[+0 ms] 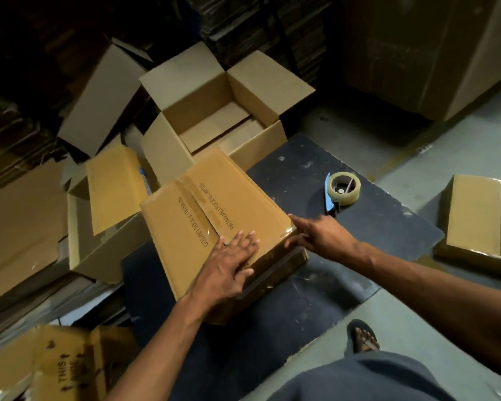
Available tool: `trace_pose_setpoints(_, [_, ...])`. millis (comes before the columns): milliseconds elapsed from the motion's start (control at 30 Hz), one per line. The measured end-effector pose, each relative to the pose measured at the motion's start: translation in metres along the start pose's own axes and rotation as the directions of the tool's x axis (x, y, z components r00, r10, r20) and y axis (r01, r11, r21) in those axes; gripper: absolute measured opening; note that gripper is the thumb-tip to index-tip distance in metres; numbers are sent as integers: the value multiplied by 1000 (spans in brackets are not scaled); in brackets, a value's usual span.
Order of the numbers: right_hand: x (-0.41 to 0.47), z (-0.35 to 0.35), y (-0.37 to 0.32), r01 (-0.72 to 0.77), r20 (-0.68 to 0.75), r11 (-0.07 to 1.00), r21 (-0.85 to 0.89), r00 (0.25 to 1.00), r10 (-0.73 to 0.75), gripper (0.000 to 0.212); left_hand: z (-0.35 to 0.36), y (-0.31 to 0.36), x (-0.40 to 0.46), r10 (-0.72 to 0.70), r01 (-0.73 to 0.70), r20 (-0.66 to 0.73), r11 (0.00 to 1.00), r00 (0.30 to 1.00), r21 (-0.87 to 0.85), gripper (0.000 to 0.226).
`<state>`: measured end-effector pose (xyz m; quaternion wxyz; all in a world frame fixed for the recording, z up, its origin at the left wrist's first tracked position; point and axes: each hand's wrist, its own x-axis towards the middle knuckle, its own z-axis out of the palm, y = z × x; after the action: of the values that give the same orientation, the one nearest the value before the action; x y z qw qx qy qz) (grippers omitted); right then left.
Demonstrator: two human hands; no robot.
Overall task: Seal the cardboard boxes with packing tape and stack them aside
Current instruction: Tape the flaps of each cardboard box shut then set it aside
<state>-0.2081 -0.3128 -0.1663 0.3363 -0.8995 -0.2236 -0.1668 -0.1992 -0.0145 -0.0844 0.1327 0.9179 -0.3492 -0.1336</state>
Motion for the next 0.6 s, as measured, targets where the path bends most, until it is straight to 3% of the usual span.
trace_pose_setpoints(67, [-7,10,-30,84,43,991,-100,996,-80,32,-23,-5,-18,-103,106,37,992,994,-75,63])
trace_pose_setpoints(133, [-12,17,-69,156,250,980,-126,961,-121,29,-43,-10,-38,-226,223,-35,973,974,-63,52])
trace_pose_setpoints(200, [-8,15,-107,166,545,982,-87,833,-93,32,-55,-9,-54,-351,345,-140,936,926,-64,48])
trace_pose_setpoints(233, [1,13,-118,173,574,983,-63,812,-106,42,-56,-10,-58,-402,394,-184,916,897,-78,45])
trace_pose_setpoints(300, [32,5,-127,114,507,993,-2,856,-98,44,-50,-9,-60,-481,462,-267,877,835,-132,44])
trace_pose_setpoints(433, [117,-1,-95,-178,274,984,-26,945,178,26,-26,6,-45,-557,535,-313,829,769,-162,64])
trace_pose_setpoints(500, [154,1,-68,-309,228,948,-71,921,317,37,-9,17,-30,-593,592,-289,799,751,-102,87])
trace_pose_setpoints(600, [185,9,-41,-484,363,871,-87,799,480,53,17,29,-14,-643,660,-224,751,732,1,94])
